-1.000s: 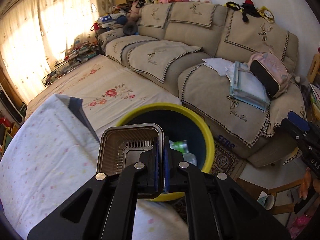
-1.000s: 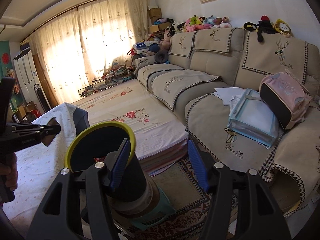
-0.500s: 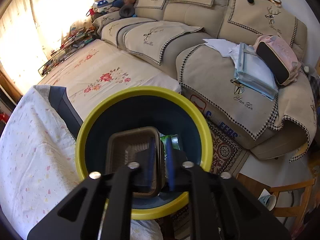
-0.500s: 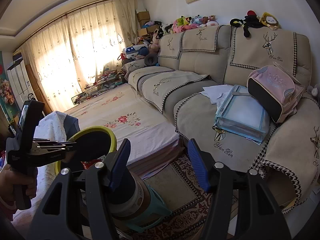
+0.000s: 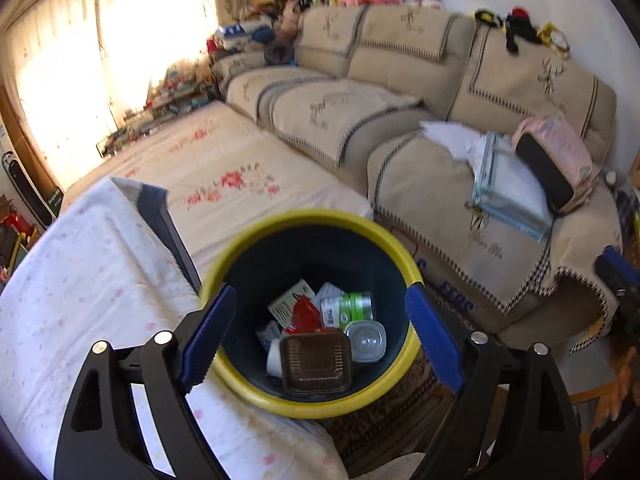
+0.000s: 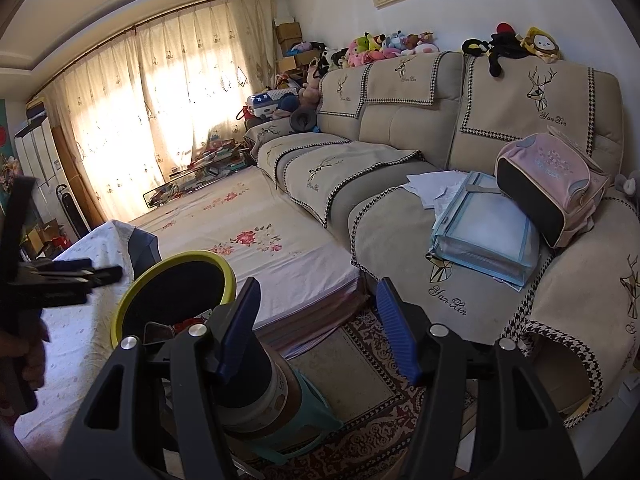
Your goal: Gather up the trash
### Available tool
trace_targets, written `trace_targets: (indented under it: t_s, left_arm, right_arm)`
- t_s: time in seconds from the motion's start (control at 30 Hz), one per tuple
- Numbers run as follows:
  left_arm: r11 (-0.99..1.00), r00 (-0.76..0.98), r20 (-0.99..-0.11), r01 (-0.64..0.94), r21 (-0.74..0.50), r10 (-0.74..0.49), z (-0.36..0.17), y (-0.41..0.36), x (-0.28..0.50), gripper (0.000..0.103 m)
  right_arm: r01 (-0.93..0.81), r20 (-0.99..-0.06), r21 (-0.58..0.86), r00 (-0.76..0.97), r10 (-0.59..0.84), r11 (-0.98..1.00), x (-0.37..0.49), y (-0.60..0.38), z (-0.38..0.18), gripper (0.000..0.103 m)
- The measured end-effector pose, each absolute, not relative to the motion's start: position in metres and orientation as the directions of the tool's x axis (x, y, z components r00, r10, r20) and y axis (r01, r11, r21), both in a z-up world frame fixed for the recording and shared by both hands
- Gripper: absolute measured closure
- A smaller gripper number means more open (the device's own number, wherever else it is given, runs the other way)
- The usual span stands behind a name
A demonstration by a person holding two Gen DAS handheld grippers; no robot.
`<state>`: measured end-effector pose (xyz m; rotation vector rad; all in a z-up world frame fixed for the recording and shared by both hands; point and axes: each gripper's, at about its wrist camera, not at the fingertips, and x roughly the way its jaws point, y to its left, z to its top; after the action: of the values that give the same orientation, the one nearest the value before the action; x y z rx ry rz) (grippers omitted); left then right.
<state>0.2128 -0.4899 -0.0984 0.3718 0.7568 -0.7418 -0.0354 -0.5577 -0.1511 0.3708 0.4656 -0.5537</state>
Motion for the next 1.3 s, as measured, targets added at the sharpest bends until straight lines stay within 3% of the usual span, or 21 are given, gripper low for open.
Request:
trace_targets:
  t_s: [0.13,0.3,0.47,0.73,1.0,1.3]
  left_arm:
    - [0.727,0.581,-0.63,0.686,0.038,-0.515,-0.062,-0.441,0.194,0.005]
    - [0.796,0.705,-0.516,0.601,0.07,-0.487,-0.029,-0.374,0.17,0.005]
    - [0.867,0.782,-0.464,0.495,0.059,-0.415,-0.012,-0.306,0.154,0.005]
    - [0.957,0.863,-0.448,0.286,0.051,-0.234,-0.01,-0.191,0.13,0.005]
    - [1.0,0.881,-0.473,0.007,-0.02,-0.015,-0.024,-0.058,0.096,0.005]
    - [0.996,0.891,-0.454,-0.048,-0.076,0.009,-0.033,-0.001,0.045,0.005]
  right_arm:
    - [0.569,-0.512,0.204,0.755,-0.409,0.797,-0.033,-0.553,-0.149,0.045]
    - [0.544,-0.506,0.2,0.769,-0.389,0.815,-0.025,-0.54,-0.144,0.045]
    - [0.495,-0.501,0.191,0.791,-0.35,0.847,-0.011,-0.517,-0.136,0.043]
    - [0.351,-0.47,0.164,0.849,-0.24,0.922,0.021,-0.456,-0.109,0.042]
    - [0.144,-0.415,0.122,0.906,-0.081,0.982,0.055,-0.378,-0.078,0.031]
    - [0.045,-0.404,0.073,0.915,-0.012,0.996,0.053,-0.323,-0.067,0.021]
